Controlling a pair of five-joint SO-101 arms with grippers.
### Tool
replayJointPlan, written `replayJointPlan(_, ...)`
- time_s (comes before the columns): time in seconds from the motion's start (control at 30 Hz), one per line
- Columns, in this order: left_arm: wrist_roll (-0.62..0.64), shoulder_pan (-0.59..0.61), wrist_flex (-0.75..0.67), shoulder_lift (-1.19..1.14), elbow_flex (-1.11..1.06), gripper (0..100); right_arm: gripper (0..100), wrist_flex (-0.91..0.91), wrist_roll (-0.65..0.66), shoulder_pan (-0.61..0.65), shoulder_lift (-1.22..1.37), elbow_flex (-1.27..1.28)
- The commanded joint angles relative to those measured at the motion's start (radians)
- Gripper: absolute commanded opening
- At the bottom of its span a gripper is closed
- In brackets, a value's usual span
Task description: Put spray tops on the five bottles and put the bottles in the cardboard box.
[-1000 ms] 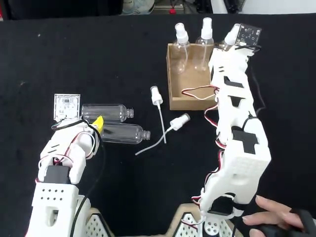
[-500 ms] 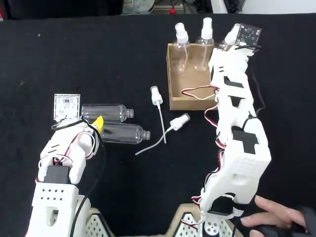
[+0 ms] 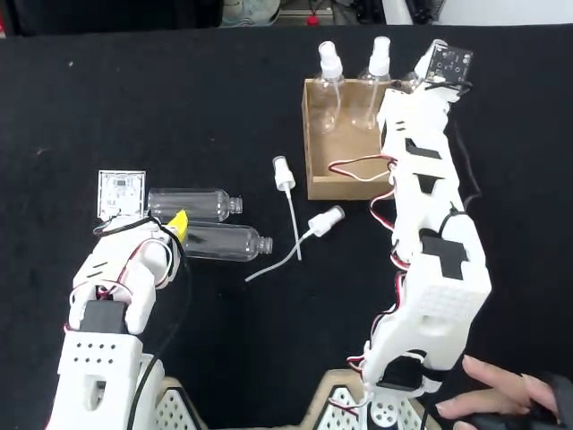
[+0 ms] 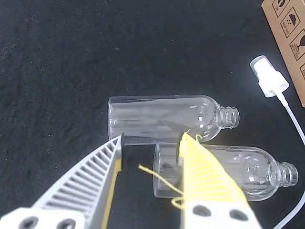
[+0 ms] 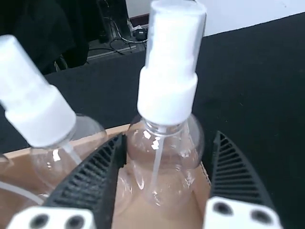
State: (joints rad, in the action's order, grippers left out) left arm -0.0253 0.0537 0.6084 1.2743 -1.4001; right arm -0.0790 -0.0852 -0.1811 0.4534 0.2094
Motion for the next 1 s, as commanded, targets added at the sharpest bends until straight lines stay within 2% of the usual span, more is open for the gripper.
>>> replayJointPlan(0.0,0.006,0.005,-0.028,0.003,0.012,19,25.5,0.011,-0.003,-0.011,-0.021,-0.062)
replayJointPlan(0.1,0.006,0.005,-0.028,0.003,0.012,19,27.3,0.011,-0.003,-0.011,-0.021,-0.061)
replayJointPlan(0.27,0.006,0.005,-0.028,0.003,0.010,19,37.9,0.058,-0.008,-0.011,-0.021,-0.064)
replayJointPlan(0.97,0.006,0.005,-0.028,0.003,0.010,19,37.8,0.077,-0.008,-0.018,-0.047,-0.065)
